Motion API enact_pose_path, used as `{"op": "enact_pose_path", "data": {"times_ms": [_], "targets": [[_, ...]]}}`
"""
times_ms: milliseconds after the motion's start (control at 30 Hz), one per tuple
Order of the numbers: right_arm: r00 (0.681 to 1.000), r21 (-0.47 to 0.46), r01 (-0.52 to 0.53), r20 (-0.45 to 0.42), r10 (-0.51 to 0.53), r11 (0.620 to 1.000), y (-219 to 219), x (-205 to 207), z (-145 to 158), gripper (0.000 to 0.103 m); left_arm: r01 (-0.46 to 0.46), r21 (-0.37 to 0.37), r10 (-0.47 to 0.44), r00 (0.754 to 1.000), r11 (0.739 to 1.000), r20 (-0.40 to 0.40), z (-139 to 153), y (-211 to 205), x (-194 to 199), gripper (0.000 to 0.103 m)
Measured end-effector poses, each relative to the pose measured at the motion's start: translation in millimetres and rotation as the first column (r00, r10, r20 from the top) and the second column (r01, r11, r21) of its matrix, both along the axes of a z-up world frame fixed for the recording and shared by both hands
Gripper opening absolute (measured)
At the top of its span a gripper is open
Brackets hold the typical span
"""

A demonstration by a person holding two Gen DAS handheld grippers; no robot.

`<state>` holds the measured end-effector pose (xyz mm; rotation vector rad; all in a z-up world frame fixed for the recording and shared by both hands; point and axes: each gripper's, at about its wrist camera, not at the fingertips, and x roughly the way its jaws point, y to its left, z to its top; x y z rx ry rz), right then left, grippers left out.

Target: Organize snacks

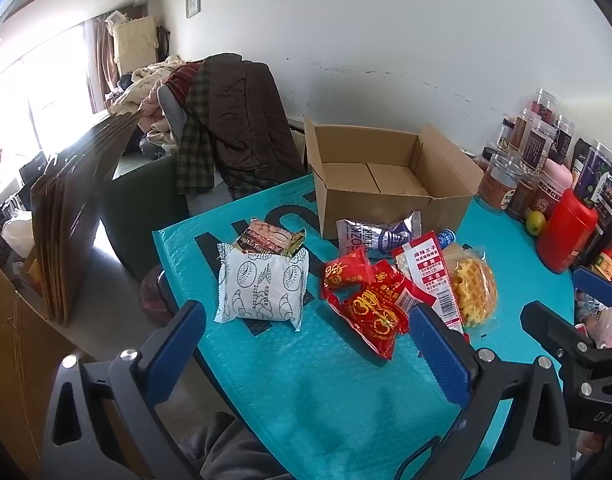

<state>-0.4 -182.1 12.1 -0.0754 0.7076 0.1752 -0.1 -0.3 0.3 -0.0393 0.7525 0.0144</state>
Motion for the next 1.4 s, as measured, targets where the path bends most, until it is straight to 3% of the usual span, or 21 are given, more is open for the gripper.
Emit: {"op": "enact_pose_path", "data": {"times_ms": [1400], "targets": [[0.999, 0.0, -0.004, 0.032, 0.004, 1.0, 11.9, -6.0, 1.9, 0.103, 0.045, -0.045, -0.045, 0.999, 0.998, -0.001, 5.5, 6.8, 4.3, 0.103]]}}
